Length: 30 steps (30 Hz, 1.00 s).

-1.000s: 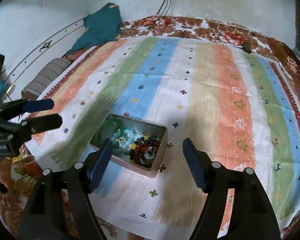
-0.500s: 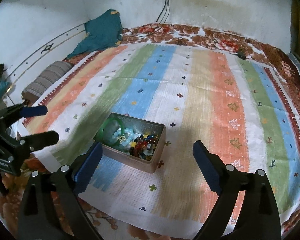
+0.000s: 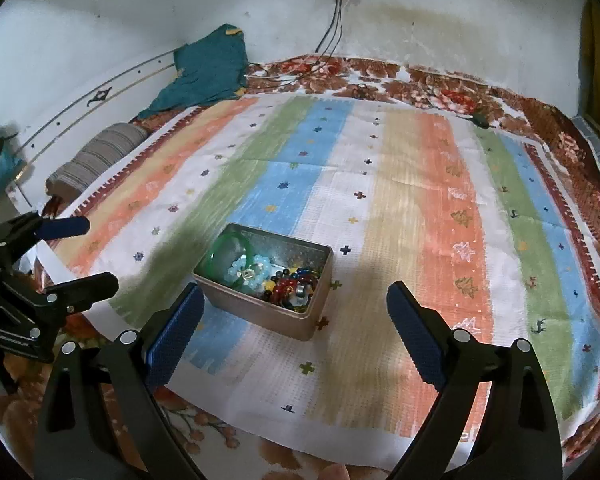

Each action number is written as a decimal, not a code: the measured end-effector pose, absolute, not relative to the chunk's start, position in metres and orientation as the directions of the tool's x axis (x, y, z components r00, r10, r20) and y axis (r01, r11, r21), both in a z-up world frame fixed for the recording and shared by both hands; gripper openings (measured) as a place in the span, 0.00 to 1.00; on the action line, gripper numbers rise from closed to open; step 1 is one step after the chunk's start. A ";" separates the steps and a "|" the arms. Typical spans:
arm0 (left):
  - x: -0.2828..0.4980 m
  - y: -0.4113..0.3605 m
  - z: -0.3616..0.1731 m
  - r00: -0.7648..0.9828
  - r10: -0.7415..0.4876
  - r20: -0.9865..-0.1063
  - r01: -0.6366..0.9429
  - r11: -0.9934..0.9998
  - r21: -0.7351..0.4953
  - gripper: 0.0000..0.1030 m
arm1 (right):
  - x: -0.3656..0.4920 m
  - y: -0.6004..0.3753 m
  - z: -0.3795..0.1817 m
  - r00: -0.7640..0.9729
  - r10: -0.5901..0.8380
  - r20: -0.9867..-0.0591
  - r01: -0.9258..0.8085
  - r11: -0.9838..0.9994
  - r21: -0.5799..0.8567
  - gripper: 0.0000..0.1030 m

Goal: Organize jewelry

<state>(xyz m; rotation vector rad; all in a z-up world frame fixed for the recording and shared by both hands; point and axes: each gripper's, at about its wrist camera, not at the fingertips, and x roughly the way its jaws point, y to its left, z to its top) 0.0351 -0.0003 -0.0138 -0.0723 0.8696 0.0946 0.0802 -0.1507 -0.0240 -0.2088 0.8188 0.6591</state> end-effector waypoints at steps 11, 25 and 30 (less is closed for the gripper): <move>0.027 -0.002 -0.010 0.665 0.070 -0.744 -0.123 0.992 -0.016 0.94 | 0.074 -0.152 -0.021 0.506 0.474 -0.721 -0.619 0.781 0.080 0.91; 0.022 -0.001 -0.002 0.692 0.079 -0.718 -0.133 0.991 -0.019 0.94 | 0.071 -0.149 -0.019 0.513 0.475 -0.715 -0.627 0.777 0.066 0.92; 0.022 -0.002 -0.002 0.696 0.079 -0.713 -0.130 0.991 -0.017 0.94 | 0.071 -0.150 -0.019 0.515 0.476 -0.712 -0.627 0.776 0.066 0.92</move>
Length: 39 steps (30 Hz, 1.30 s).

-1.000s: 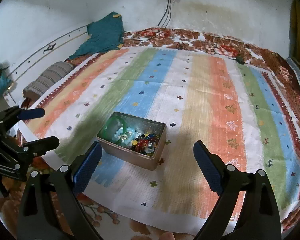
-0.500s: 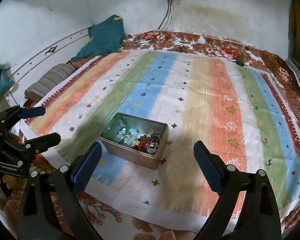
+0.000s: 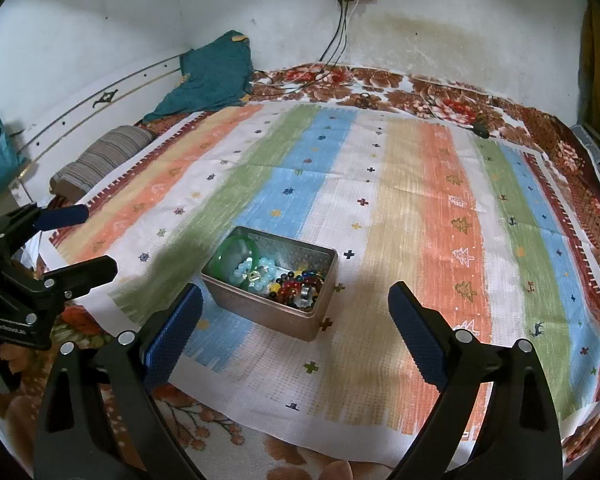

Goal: Organize jewelry

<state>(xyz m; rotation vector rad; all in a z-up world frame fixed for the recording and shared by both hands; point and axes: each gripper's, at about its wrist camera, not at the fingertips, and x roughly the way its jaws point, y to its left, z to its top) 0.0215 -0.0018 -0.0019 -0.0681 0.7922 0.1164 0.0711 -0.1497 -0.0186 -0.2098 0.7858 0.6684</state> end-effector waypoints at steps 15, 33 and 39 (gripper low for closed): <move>0.021 -0.005 0.002 0.706 0.064 -0.705 -0.112 0.993 -0.022 0.94 | 0.070 -0.154 -0.018 0.519 0.482 -0.706 -0.623 0.779 0.073 0.92; 0.021 -0.006 0.002 0.709 0.064 -0.702 -0.109 0.994 -0.020 0.94 | 0.069 -0.152 -0.019 0.518 0.482 -0.707 -0.624 0.778 0.074 0.92; 0.021 -0.006 0.002 0.702 0.057 -0.710 -0.109 0.994 -0.028 0.94 | 0.068 -0.153 -0.019 0.517 0.482 -0.708 -0.625 0.777 0.073 0.92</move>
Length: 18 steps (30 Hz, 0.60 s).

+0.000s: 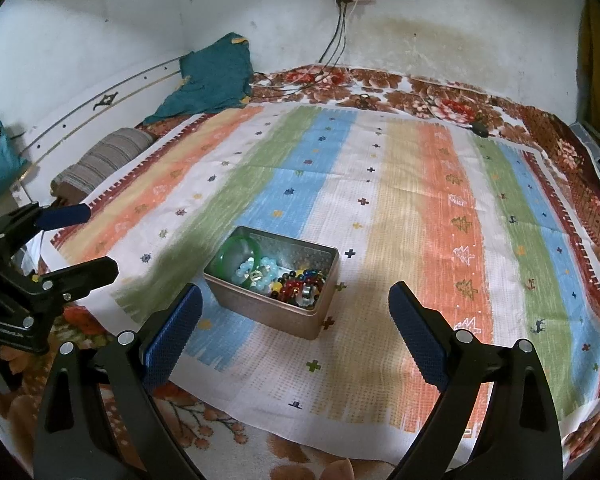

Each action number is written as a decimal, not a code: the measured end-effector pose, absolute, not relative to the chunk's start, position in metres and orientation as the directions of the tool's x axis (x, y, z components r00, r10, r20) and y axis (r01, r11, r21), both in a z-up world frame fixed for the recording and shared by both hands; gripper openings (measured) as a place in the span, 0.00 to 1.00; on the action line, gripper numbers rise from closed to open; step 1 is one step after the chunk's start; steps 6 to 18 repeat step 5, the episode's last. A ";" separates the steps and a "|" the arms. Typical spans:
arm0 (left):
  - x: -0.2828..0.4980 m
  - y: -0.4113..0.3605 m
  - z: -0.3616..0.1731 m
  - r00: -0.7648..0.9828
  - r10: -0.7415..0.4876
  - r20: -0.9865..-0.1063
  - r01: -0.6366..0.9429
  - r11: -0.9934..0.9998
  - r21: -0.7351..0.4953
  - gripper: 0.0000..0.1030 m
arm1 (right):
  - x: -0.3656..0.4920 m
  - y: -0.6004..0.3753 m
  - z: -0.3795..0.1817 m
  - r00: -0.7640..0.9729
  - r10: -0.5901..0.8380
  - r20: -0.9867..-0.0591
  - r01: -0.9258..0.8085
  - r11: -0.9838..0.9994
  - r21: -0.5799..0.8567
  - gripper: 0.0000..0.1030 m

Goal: Organize jewelry

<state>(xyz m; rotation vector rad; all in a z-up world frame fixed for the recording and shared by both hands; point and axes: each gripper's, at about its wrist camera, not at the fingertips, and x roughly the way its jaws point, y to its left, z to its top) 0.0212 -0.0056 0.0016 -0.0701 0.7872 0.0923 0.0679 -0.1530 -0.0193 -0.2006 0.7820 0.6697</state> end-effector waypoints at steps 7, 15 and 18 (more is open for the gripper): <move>0.021 -0.005 0.002 0.705 0.057 -0.707 -0.111 0.993 -0.031 0.94 | 0.068 -0.153 -0.019 0.517 0.481 -0.708 -0.624 0.778 0.073 0.92; 0.021 -0.005 0.002 0.705 0.057 -0.707 -0.111 0.993 -0.031 0.94 | 0.068 -0.153 -0.019 0.517 0.481 -0.708 -0.624 0.778 0.073 0.92; 0.021 -0.005 0.002 0.705 0.057 -0.707 -0.111 0.993 -0.031 0.94 | 0.068 -0.153 -0.019 0.517 0.481 -0.708 -0.624 0.778 0.073 0.92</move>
